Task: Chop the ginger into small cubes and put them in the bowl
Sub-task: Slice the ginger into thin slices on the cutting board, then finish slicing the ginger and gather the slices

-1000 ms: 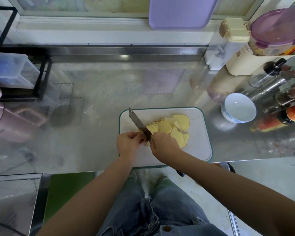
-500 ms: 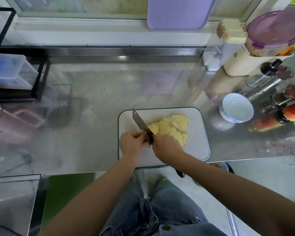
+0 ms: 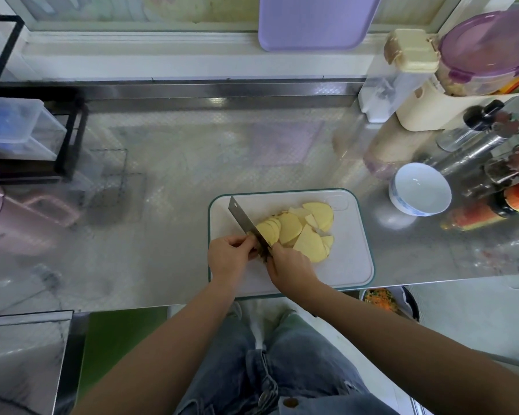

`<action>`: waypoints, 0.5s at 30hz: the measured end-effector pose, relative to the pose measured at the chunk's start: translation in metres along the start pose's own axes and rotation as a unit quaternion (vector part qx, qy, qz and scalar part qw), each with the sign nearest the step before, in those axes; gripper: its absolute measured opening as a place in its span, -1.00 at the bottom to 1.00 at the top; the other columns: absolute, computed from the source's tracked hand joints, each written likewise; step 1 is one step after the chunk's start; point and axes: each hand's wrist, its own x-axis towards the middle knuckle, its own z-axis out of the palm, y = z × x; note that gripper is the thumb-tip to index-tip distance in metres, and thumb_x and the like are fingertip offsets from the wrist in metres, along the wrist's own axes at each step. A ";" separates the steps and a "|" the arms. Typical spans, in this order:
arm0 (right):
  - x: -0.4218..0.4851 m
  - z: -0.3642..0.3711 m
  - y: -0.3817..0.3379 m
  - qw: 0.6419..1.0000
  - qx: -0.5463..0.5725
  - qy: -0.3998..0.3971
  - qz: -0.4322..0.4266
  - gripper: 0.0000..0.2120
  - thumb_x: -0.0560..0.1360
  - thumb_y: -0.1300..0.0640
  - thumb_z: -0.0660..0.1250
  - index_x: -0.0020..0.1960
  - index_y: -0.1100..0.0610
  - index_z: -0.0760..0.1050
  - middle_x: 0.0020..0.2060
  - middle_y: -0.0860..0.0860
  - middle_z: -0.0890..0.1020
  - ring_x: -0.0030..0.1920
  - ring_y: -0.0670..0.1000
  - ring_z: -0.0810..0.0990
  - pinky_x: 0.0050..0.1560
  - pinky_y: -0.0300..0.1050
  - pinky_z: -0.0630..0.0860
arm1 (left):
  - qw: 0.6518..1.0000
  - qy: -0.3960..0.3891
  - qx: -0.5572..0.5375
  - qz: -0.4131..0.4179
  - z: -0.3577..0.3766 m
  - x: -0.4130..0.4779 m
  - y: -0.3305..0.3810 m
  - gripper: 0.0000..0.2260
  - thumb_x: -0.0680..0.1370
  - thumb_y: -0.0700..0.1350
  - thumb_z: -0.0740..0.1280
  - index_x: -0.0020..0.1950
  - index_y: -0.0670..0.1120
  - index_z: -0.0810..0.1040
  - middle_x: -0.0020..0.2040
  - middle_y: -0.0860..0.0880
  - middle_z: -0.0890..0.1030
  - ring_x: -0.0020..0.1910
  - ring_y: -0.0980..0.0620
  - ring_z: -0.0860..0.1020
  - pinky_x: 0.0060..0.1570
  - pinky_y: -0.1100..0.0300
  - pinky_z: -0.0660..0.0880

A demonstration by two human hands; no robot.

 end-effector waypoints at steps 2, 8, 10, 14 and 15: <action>0.000 -0.002 0.006 1.000 0.022 0.000 0.004 -0.78 0.63 0.08 0.10 0.04 0.21 0.41 -0.15 0.14 0.58 -0.17 0.14 0.56 -0.20 -0.02 0.50 | 1.000 0.011 0.020 -0.005 -0.002 0.004 -0.001 -0.89 0.46 -0.23 0.46 -0.26 -0.08 0.68 -0.28 -0.10 0.69 -0.25 -0.09 0.68 -0.08 0.02 0.63; 0.002 -0.017 0.016 0.995 0.096 0.018 0.008 -0.78 0.59 0.08 0.15 -0.17 0.18 0.33 -0.33 0.08 0.45 -0.31 0.11 0.45 -0.33 -0.09 0.31 | 0.995 0.046 0.085 -0.010 -0.010 0.011 -0.008 -0.94 0.50 -0.11 0.42 -0.09 -0.07 0.66 -0.14 -0.10 0.69 -0.16 -0.04 0.66 0.01 -0.01 0.61; 0.000 -0.018 0.015 0.996 0.088 0.008 -0.008 -0.80 0.59 0.09 0.15 -0.14 0.19 0.37 -0.30 0.10 0.51 -0.30 0.12 0.48 -0.33 -0.04 0.38 | 0.994 0.033 0.100 -0.012 -0.011 0.010 -0.009 -0.82 0.49 -0.04 0.44 0.01 -0.11 0.64 -0.13 -0.07 0.67 -0.13 -0.06 0.65 0.03 -0.04 0.59; -0.001 -0.025 0.018 0.993 0.112 0.024 -0.032 -0.83 0.58 0.12 0.17 0.05 0.23 0.38 -0.28 0.13 0.55 -0.30 0.14 0.52 -0.35 -0.03 0.40 | 0.987 0.017 0.160 -0.009 -0.011 0.008 -0.011 -0.67 0.42 -0.15 0.51 0.15 -0.15 0.57 -0.03 -0.14 0.65 -0.07 -0.12 0.63 0.04 -0.07 0.58; -0.001 -0.028 0.020 0.990 0.130 0.041 -0.034 -0.81 0.58 0.13 0.19 0.12 0.22 0.35 -0.31 0.10 0.53 -0.32 0.13 0.50 -0.38 -0.04 0.37 | 0.986 0.023 0.167 -0.002 -0.011 0.009 -0.011 -0.69 0.42 -0.18 0.50 0.14 -0.15 0.58 -0.03 -0.15 0.65 -0.06 -0.12 0.63 0.04 -0.08 0.58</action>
